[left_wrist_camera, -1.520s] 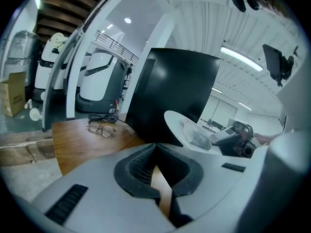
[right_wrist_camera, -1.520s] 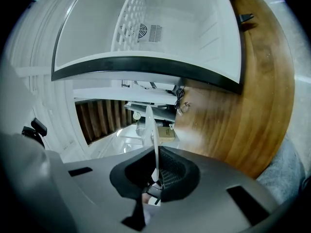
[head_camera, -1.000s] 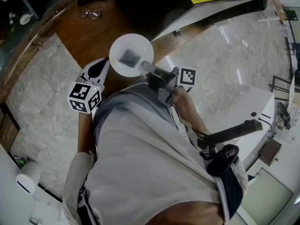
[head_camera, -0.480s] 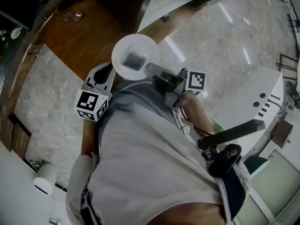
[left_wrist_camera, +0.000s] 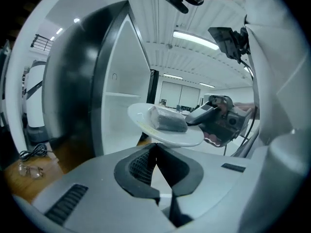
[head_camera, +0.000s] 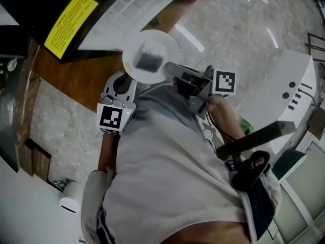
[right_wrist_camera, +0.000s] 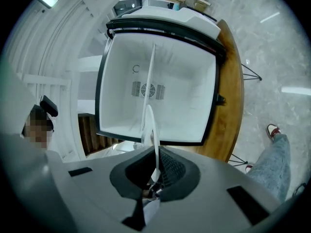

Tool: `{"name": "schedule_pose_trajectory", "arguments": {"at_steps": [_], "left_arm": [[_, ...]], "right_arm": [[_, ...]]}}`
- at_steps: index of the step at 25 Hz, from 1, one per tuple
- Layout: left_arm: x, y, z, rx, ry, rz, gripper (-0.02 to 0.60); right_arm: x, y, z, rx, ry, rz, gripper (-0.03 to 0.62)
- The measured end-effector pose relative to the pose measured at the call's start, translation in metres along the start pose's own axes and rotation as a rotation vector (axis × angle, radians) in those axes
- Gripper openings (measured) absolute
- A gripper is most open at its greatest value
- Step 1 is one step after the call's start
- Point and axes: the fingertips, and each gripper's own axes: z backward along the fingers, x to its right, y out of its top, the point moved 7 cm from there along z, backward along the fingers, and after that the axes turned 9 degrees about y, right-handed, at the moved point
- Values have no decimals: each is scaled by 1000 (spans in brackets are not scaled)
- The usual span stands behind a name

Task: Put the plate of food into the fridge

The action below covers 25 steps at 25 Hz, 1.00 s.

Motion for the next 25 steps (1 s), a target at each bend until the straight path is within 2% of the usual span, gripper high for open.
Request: {"name": "schedule_pose_trajectory", "arguments": {"at_steps": [4, 9, 14, 18, 20, 23, 25], "left_arm": [[26, 28, -77, 40, -1, 31, 17], [29, 60, -124, 74, 48, 58, 17], [34, 77, -137, 112, 86, 68, 17], [40, 82, -159, 150, 123, 70, 17], [36, 94, -177, 184, 138, 83, 17], [37, 119, -188, 244, 156, 104, 17], [40, 128, -185, 243, 167, 99, 17]], "right_arm": [[8, 77, 34, 1, 16, 38, 25], [3, 136, 32, -21, 80, 34, 25], [-9, 161, 18, -70, 124, 34, 26], [-2, 189, 8, -81, 140, -16, 26], [0, 213, -3, -79, 157, -40, 26], [-7, 240, -17, -97, 166, -20, 26], [-11, 247, -22, -114, 161, -11, 26]]}}
